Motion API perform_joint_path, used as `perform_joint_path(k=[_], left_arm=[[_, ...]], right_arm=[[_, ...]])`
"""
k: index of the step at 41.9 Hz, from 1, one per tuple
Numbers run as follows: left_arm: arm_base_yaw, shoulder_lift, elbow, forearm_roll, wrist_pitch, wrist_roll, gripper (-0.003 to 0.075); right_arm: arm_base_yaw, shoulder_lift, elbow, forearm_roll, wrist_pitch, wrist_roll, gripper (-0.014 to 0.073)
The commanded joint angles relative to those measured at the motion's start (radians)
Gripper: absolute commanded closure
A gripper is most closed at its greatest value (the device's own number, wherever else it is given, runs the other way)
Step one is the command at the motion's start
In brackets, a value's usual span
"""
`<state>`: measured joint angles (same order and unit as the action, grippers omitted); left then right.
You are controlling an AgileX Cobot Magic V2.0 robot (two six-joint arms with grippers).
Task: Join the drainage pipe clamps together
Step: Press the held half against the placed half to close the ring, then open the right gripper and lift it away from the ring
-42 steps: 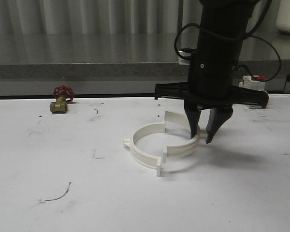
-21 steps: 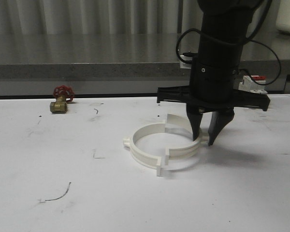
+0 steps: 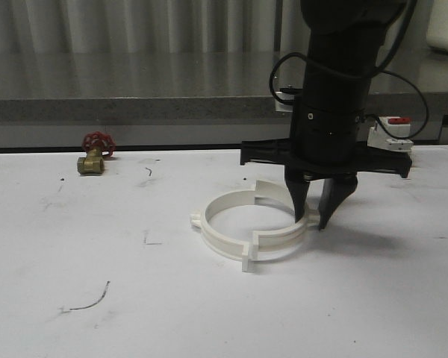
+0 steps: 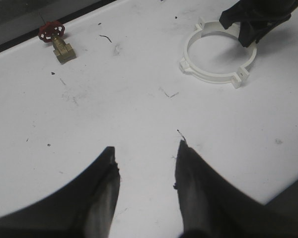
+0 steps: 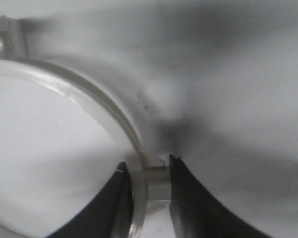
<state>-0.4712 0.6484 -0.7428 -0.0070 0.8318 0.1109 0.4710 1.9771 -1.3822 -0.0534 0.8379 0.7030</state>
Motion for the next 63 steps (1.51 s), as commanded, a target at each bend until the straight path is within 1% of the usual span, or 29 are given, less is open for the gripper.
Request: perform_joint_path(k=[1, 28, 30, 36, 39, 56, 63], left_arm=[[0.001, -0.002, -0.026, -0.008, -0.068, 0.000, 0.0447], [0.001, -0.002, -0.026, -0.008, -0.068, 0.000, 0.0447], [0.001, -0.002, -0.026, -0.008, -0.068, 0.000, 0.0447], [0.001, -0.002, -0.026, -0.008, -0.068, 0.000, 0.0447], [0.001, -0.002, -0.026, -0.008, -0.068, 0.000, 0.0447], [0.001, -0.002, -0.026, -0.008, -0.068, 0.000, 0.0447], [0.001, -0.002, -0.026, -0.008, -0.068, 0.000, 0.0447]], right_arm=[[-0.007, -0.042, -0.031, -0.017, -0.022, 0.001, 0.0438], [-0.007, -0.040, -0.031, -0.009, -0.037, 0.001, 0.0433], [-0.007, -0.040, -0.031, -0.009, -0.036, 0.001, 0.0420], [-0.007, -0.040, -0.031, -0.009, -0.036, 0.001, 0.0309], [-0.007, -0.040, -0.031, -0.009, -0.036, 0.001, 0.0284], [-0.007, -0.041, -0.031, -0.009, -0.036, 0.001, 0.0281], [-0.007, -0.082, -0.031, -0.001, -0.037, -0.001, 0.0281]])
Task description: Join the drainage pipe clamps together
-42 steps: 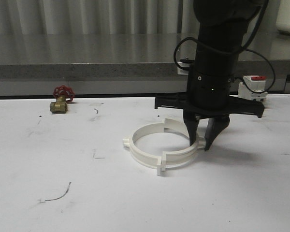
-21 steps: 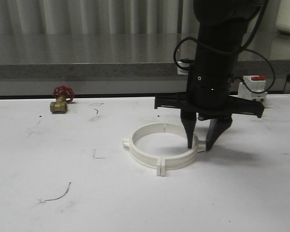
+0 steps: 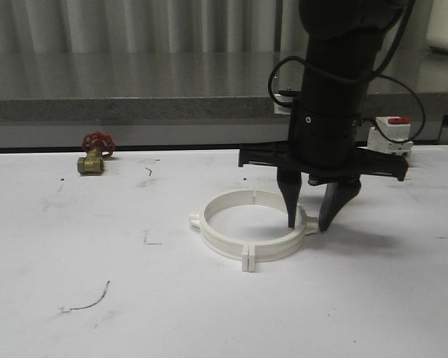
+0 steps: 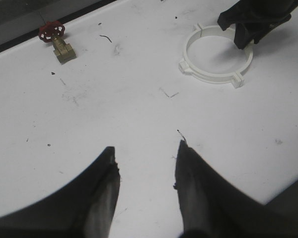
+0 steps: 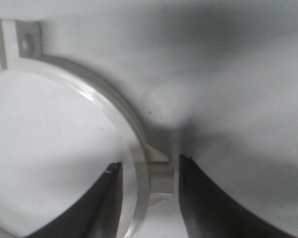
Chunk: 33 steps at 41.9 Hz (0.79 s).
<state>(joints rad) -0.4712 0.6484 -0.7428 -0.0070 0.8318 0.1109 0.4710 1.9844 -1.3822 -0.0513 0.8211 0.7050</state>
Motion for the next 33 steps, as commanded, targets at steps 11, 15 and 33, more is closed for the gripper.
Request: perform_joint_path(k=[11, 15, 33], left_arm=[[0.001, -0.002, -0.026, -0.008, -0.068, 0.000, 0.0447], [0.001, -0.002, -0.026, -0.008, -0.068, 0.000, 0.0447], [0.001, -0.002, -0.026, -0.008, -0.069, 0.000, 0.0447]], right_arm=[[-0.007, -0.283, -0.031, -0.004, 0.027, -0.134, 0.0281], [-0.007, -0.379, -0.029, -0.003, 0.072, -0.246, 0.0281], [-0.007, -0.823, 0.017, -0.003, 0.284, -0.602, 0.0281]])
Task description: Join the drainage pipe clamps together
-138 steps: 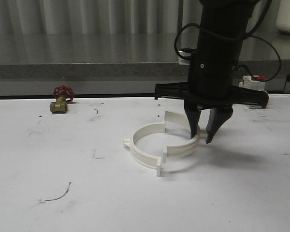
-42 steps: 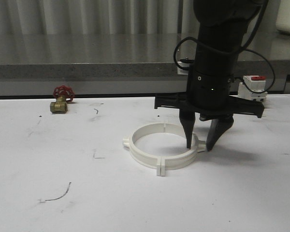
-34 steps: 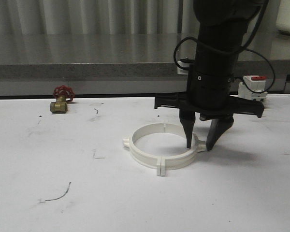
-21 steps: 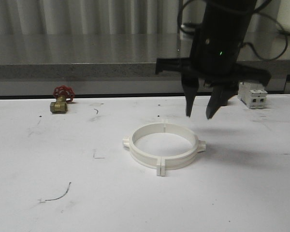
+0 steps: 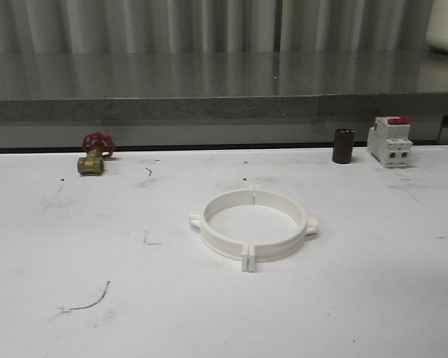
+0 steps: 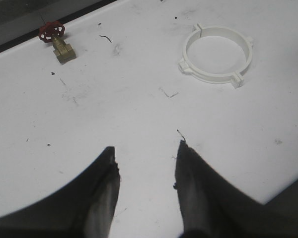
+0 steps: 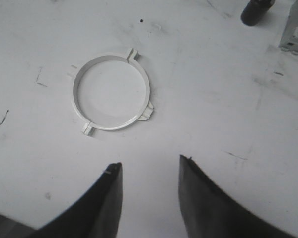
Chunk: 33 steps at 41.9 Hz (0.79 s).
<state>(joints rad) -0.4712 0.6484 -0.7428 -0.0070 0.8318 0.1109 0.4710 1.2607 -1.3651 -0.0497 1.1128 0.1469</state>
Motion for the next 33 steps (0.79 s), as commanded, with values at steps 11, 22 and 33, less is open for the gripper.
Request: perform_joint_path(k=[11, 22, 33], left_arm=[[0.001, -0.002, -0.026, -0.008, -0.069, 0.000, 0.0447], [0.001, -0.002, -0.026, -0.008, -0.071, 0.000, 0.0447], [0.001, -0.002, -0.026, -0.008, -0.073, 0.000, 0.0447]], right_arm=[[-0.007, -0.370, 0.185, -0.005, -0.028, -0.047, 0.0281], [-0.007, -0.595, 0.414, -0.003, -0.037, -0.047, 0.0281], [-0.007, -0.743, 0.526, -0.003, -0.072, -0.047, 0.0281]])
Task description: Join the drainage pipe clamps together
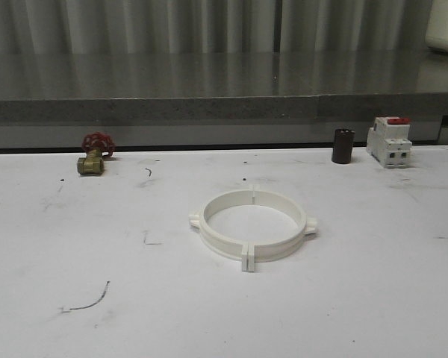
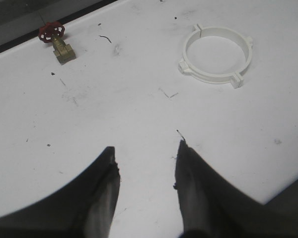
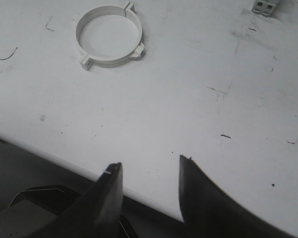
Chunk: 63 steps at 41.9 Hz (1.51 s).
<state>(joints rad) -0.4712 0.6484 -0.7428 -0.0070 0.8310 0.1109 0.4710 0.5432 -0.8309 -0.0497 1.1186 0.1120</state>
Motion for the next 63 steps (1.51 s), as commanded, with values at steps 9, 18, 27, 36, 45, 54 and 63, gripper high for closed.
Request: perform_joint_path(k=[9, 18, 27, 36, 45, 54, 63], left_arm=[[0.001, -0.002, -0.026, -0.008, -0.072, 0.000, 0.0563], [0.001, -0.002, -0.026, -0.008, -0.072, 0.000, 0.0741], [0.001, -0.002, -0.026, -0.008, -0.072, 0.000, 0.0741], [0.001, -0.002, -0.026, -0.008, -0.072, 0.000, 0.0741], [0.036, -0.098, 0.067, -0.013, -0.148, 0.000, 0.0741], [0.256, -0.347, 0.335, -0.015, -0.454, 0.000, 0.0741], [0.423, -0.573, 0.641, -0.015, -0.809, 0.000, 0.0741]], right_arm=[[-0.007, -0.041, -0.009, -0.002, -0.100, -0.012, 0.0398], [-0.007, -0.041, -0.009, -0.002, -0.104, -0.012, 0.0709], [-0.007, -0.041, -0.009, -0.002, -0.100, -0.012, 0.0710], [-0.007, -0.041, -0.009, -0.002, -0.100, -0.012, 0.0710], [-0.007, -0.041, -0.009, -0.002, -0.099, -0.012, 0.0710], [-0.007, -0.041, -0.009, -0.002, -0.099, -0.012, 0.0710], [-0.007, -0.041, -0.009, -0.002, -0.099, -0.012, 0.0710]])
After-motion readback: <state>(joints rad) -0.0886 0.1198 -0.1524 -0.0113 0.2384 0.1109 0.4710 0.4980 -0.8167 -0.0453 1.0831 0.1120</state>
